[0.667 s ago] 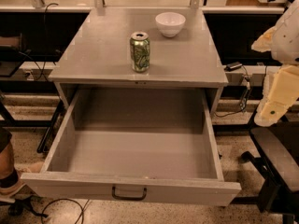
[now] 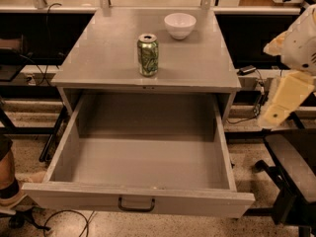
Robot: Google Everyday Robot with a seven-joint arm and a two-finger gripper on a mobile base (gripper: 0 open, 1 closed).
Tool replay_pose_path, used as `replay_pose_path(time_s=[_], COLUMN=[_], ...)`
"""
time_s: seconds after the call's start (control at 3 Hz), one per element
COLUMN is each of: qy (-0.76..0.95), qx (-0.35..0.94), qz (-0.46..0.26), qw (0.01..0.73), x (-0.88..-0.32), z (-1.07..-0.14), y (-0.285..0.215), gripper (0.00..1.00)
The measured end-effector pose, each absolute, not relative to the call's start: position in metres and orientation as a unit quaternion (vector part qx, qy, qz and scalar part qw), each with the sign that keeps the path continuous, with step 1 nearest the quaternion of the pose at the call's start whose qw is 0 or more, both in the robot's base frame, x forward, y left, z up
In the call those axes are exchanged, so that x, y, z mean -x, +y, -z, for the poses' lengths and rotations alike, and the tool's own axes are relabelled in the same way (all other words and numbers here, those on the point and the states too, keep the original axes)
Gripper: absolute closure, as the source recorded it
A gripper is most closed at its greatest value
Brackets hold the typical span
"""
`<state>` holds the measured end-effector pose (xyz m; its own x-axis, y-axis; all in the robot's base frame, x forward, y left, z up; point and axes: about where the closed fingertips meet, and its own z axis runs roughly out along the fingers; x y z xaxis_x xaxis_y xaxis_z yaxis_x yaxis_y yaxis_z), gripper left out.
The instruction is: Place green can into top drawer
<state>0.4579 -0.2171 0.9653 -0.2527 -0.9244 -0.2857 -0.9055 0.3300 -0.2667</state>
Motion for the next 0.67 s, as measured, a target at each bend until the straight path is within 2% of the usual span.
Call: replay_pose_path(time_s=[0.67], qy=[0.822], qx=[0.459], qz=[-0.091], qw=[0.325], x=[-0.541], z=[-0.894], y=[-0.207], gripper=[0.0])
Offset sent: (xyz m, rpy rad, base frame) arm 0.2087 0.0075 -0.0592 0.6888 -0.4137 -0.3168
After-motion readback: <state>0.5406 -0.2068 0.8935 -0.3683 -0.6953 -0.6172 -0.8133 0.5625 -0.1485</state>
